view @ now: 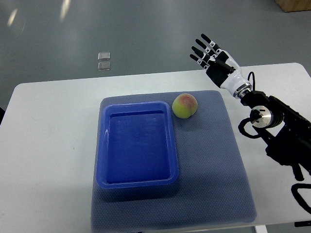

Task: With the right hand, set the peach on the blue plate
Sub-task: 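Swing the right hand over toward the peach beside the blue tray, then close the right hand's fingers around the peach, then lift the peach with the right hand and carry it over the tray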

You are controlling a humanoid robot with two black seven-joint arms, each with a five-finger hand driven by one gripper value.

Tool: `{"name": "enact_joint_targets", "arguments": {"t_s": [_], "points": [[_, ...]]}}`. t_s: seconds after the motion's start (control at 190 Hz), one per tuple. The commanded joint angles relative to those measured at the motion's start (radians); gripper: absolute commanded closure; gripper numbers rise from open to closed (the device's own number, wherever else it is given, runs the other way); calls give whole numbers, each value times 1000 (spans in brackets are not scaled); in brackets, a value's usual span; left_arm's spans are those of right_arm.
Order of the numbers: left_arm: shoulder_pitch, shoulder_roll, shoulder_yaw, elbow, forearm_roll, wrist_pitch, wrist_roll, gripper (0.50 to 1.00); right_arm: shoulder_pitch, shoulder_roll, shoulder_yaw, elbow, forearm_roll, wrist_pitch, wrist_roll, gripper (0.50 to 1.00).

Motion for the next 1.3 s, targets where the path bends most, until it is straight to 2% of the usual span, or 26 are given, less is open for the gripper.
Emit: {"name": "enact_joint_targets", "arguments": {"t_s": [0.0, 0.047, 0.095, 0.1, 0.285, 0.675, 0.822, 0.87, 0.917, 0.922, 0.938, 0.949, 0.964, 0.97, 0.98, 0.986, 0.991, 0.996, 1.043, 1.049, 1.059, 1.096, 1.144, 1.149, 1.265, 1.296], "points": [[0, 0, 2, -2, 2, -5, 0, 500, 140, -90, -257, 17, -349, 3, -44, 566], [0, 0, 2, -8, 2, -5, 0, 500, 204, -127, -408, 37, -542, -7, -79, 566], [0, 0, 2, -8, 2, -5, 0, 500, 204, -127, -409, 37, -543, -7, -79, 566], [0, 0, 2, -14, 2, -5, 0, 500, 257, -147, -513, 54, -672, -6, -97, 566], [0, 0, 0, -14, 2, -5, 0, 500, 304, -138, -574, 58, -679, 3, -165, 566], [0, 0, 0, -14, 0, -5, 0, 500, 259, -81, -585, 45, -684, -69, -173, 570], [0, 0, 0, -14, 0, -5, 0, 500, 225, -57, -587, 26, -684, -127, -173, 583], [0, 0, 0, -14, 0, -5, 0, 500, 215, -55, -587, 25, -685, -138, -173, 617], [0, 0, 0, -14, 0, -5, 0, 500, 215, -55, -587, 25, -685, -138, -173, 617], [0, 0, 0, -14, 0, -5, 0, 500, 207, -55, -587, 25, -685, -152, -171, 660], [0, 0, 0, -14, 0, -5, 0, 500, 207, -55, -587, 25, -685, -155, -171, 675], [0, 0, 0, -14, 0, -5, 0, 500, 206, -53, -587, 25, -685, -161, -171, 705], [0, 0, 0, -14, 0, -5, 0, 500, 206, -53, -587, 25, -685, -164, -173, 726], [0, 0, 0, -14, 0, -5, 0, 500, 206, -53, -587, 25, -685, -165, -173, 750], [0, 0, 0, -14, 0, -5, 0, 500, 206, -53, -587, 25, -685, -165, -173, 750], [0, 0, 0, -14, 0, -5, 0, 500, 206, -52, -587, 25, -685, -165, -171, 777], [0, 0, 0, -14, 0, -5, 0, 500, 206, -52, -587, 25, -685, -165, -171, 777], [0, 0, 0, -14, 0, -5, 0, 500, 206, -50, -587, 25, -685, -167, -173, 799], [0, 0, 0, -14, 0, -5, 0, 500, 206, -50, -587, 25, -685, -167, -173, 799], [0, 0, 0, -14, 0, -5, 0, 500, 206, -49, -587, 23, -685, -170, -171, 890], [0, 0, 0, -14, 0, -5, 0, 500, 206, -49, -587, 23, -685, -170, -171, 891], [0, 0, 0, -14, 0, -5, 0, 500, 206, -49, -585, 23, -684, -173, -173, 967], [0, 0, 0, -14, 0, -5, 0, 500, 206, -49, -585, 23, -684, -173, -173, 967], [0, 0, 0, -14, 0, -5, 0, 500, 209, -50, -584, 25, -684, -173, -173, 1000], [0, 0, 0, -14, 0, -3, 0, 500, 219, -67, -581, 37, -679, -162, -173, 1000], [0, 0, 0, -14, 0, -3, 0, 500, 239, -101, -570, 63, -674, -142, -173, 1000]]}}
